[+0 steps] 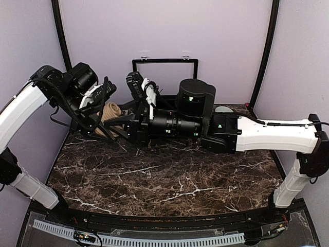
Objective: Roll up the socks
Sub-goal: Roll the sock at the center of the board.
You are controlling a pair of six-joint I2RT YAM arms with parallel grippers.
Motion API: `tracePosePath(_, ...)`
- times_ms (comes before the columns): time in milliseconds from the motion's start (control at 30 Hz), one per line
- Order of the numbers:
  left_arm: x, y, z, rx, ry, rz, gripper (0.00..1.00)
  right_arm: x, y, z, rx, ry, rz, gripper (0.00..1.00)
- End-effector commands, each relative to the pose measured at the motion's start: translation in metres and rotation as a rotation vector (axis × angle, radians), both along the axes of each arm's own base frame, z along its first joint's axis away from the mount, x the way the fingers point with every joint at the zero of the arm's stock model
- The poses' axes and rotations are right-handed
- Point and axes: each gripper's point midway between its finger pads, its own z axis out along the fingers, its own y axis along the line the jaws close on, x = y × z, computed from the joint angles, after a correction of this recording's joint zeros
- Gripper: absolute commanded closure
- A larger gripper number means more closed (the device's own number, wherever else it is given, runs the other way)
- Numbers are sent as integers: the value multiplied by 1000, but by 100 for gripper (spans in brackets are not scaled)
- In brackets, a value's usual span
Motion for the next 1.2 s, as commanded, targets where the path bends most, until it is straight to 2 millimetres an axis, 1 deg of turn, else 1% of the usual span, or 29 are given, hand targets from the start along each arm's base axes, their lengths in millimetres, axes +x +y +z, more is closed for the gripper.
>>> tracePosePath(0,-28,6,24,-91,100,-66,99,4,-8,15,9,-49,36,51)
tracePosePath(33,-29,6,25,-97,107,-69,100,3,-6,19,13,-58,49,49)
tracePosePath(67,-30,6,26,-105,114,-73,100,2,-1,17,4,-62,65,49)
tracePosePath(133,-31,5,30,-119,121,-80,100,-1,5,19,0,-68,96,49)
tracePosePath(200,-32,6,34,-133,126,-84,100,-5,11,20,4,-67,133,54)
tracePosePath(300,-34,6,37,-144,141,-90,100,-14,16,25,35,-63,193,69)
tracePosePath(367,-34,6,38,-142,137,-89,100,-18,18,25,41,-47,226,84)
tracePosePath(433,-30,5,33,-120,102,-77,99,-16,23,20,17,-27,223,100)
tracePosePath(500,-17,2,23,-57,40,-31,80,-6,25,11,-18,-4,170,100)
tracePosePath(533,-10,1,18,-23,-7,2,68,0,24,4,-35,8,130,100)
tracePosePath(567,-1,0,15,5,-56,41,57,8,22,-6,-57,22,84,100)
tracePosePath(600,8,1,13,26,-106,82,53,15,20,-13,-69,34,37,100)
tracePosePath(633,18,1,12,41,-157,127,38,22,17,-20,-80,48,-9,100)
tracePosePath(667,32,1,10,67,-208,197,31,29,15,-24,-84,61,-50,100)
tracePosePath(733,53,3,8,101,-305,294,31,38,14,-29,-84,85,-107,100)
tracePosePath(767,66,5,4,131,-349,354,32,43,14,-30,-77,95,-137,100)
tracePosePath(833,83,9,0,169,-412,428,38,51,14,-29,-56,111,-206,100)
tracePosePath(867,90,12,-2,187,-437,454,39,55,13,-29,-45,121,-247,100)
tracePosePath(967,103,19,-9,215,-502,517,40,70,10,-28,-8,164,-369,100)
tracePosePath(1000,105,21,-14,229,-518,527,41,72,10,-26,8,174,-391,100)
tracePosePath(1167,108,28,-29,253,-553,546,40,71,13,-21,58,211,-424,100)
